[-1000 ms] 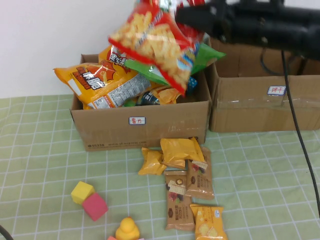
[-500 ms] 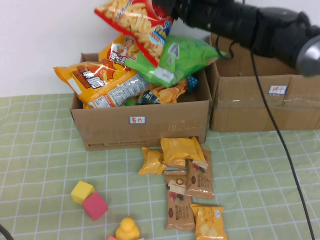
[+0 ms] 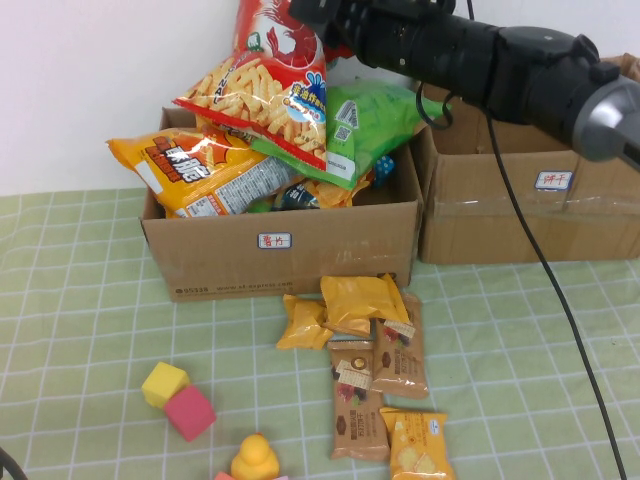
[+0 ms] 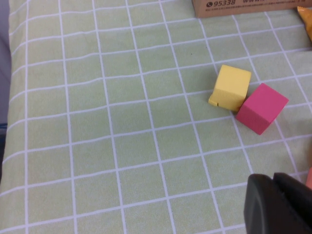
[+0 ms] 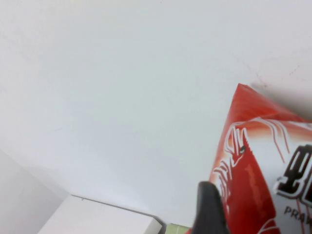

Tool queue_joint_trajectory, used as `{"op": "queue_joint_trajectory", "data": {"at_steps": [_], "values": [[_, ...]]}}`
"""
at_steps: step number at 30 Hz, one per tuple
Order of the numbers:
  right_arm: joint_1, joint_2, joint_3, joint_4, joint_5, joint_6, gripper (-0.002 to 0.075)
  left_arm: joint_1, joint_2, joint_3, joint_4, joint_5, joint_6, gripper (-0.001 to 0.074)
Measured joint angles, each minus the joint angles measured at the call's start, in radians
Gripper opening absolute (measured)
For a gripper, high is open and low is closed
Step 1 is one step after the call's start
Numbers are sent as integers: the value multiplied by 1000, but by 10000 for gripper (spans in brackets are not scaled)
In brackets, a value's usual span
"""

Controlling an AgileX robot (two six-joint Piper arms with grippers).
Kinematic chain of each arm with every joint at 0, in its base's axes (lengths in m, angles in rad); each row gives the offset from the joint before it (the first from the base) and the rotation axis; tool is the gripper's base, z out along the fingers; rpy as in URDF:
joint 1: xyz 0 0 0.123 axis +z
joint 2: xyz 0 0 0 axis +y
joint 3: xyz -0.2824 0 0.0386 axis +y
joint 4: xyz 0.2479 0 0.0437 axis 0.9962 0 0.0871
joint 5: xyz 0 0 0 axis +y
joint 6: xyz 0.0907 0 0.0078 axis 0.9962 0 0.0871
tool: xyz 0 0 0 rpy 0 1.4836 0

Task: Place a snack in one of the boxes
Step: Place the potato chip in the potato chip box, then pick up the biscuit

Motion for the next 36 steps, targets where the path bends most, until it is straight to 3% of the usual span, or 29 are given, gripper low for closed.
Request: {"op": "queue_joint_trajectory", "data": {"at_steps": [29, 33, 36], "values": [[-31, -94, 0, -142, -72, -6, 517, 0, 0, 0, -3, 1, 5, -3], [-45, -156, 0, -216, -1, 1, 486, 0, 0, 0, -3, 1, 5, -3], [-49, -227, 0, -352, 103, 62, 409, 0, 0, 0, -3, 1, 5, -3]]}}
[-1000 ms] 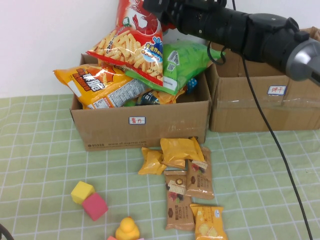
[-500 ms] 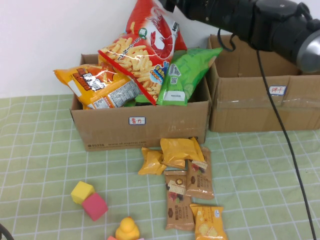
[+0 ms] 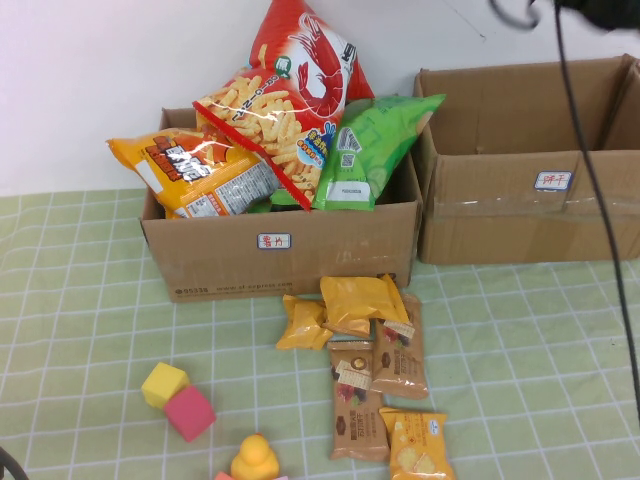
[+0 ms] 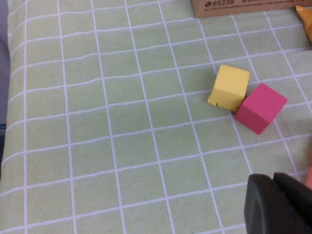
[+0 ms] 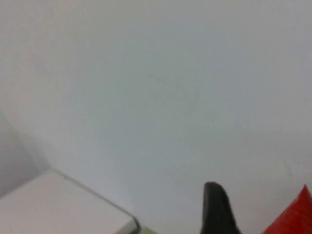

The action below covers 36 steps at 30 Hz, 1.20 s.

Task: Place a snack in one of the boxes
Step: Pick up the biscuit

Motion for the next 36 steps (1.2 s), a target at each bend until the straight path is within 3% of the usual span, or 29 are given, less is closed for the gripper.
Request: {"op": "queue_joint_trajectory", "data": {"at_steps": [8, 14, 20, 31, 36], "values": [[2, -178, 0, -791, 366, 265, 59, 0, 0, 0, 0, 0, 0, -3], [0, -230, 13, -1199, 643, 528, 11, 0, 0, 0, 0, -4, 0, -3], [0, -339, 234, -1263, 640, 617, 8, 0, 0, 20, 0, -10, 0, -3], [0, -748, 1001, -1331, 181, 755, 8, 0, 0, 34, 0, -14, 0, -2], [0, -937, 1263, -1331, 64, 805, 8, 0, 0, 34, -2, -14, 6, -2]]}}
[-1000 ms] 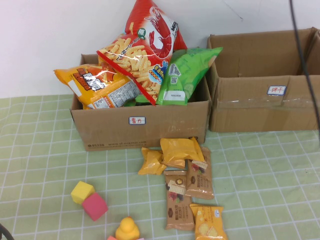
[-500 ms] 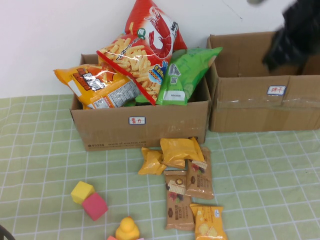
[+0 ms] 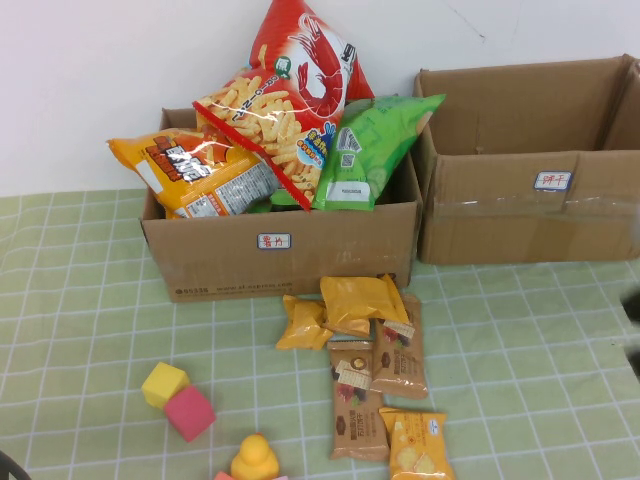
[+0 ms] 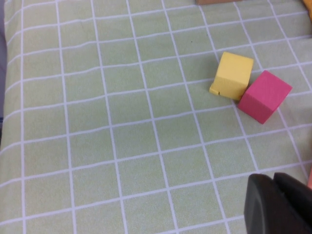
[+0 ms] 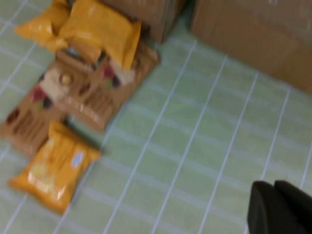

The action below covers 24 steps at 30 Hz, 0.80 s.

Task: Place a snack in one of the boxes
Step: Pick up the biscuit

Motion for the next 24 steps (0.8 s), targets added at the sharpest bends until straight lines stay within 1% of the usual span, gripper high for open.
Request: {"op": "queue_joint_trajectory", "data": {"at_steps": [4, 8, 10, 14, 18, 24], "values": [[0, -147, 138, -2, 12, 25, 8, 0, 0, 0, 0, -2, 15, -2], [0, -283, 155, -26, 105, 43, 8, 0, 0, 0, -10, -2, 33, -2], [0, -349, 155, -47, 156, 44, 8, 0, 0, 0, -60, -4, 76, -2], [0, -428, 155, -105, 250, 62, 8, 0, 1, -5, -237, -27, 206, -2], [0, -459, 155, -142, 292, 108, 7, 0, 47, -67, -364, -39, 275, -2], [0, -540, 160, -142, 250, 133, 6, 0, 226, -254, -393, 79, 320, -2]]}}
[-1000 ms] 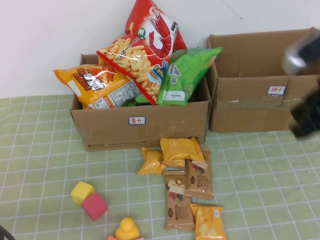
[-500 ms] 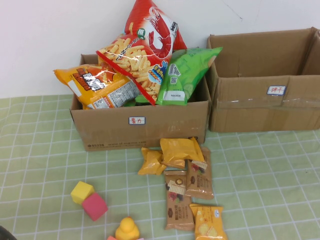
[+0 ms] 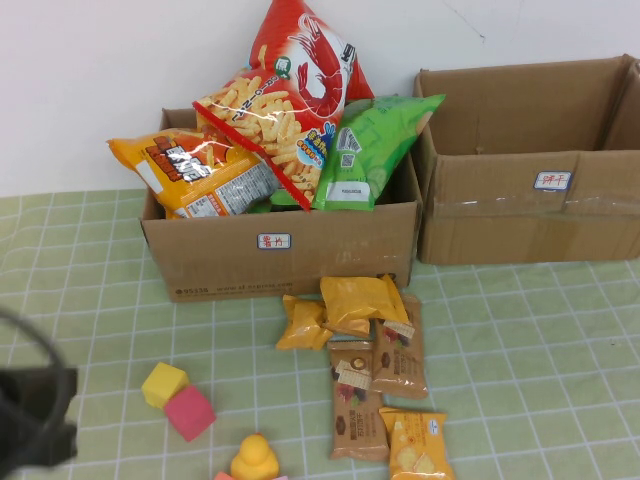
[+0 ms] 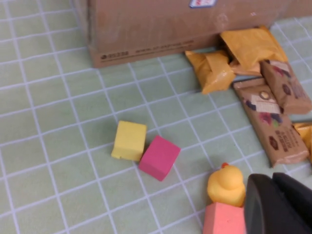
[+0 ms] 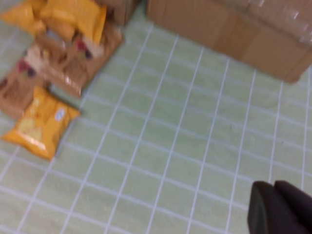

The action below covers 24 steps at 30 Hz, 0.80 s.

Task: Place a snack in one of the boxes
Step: Pick up the biscuit

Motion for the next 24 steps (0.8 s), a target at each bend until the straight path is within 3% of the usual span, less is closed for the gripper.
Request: {"op": "queue_joint_trajectory", "data": {"at_steps": [10, 13, 24], "values": [[0, -26, 81, -6, -33, 14, 6, -6, 359, -190, 0, 130, 60, -2], [0, -26, 145, -6, -83, 28, 6, -58, 451, -192, 7, 126, 68, -2], [0, -26, 170, -39, -125, 49, 6, -544, 723, -228, 16, -202, -46, -2]]}}
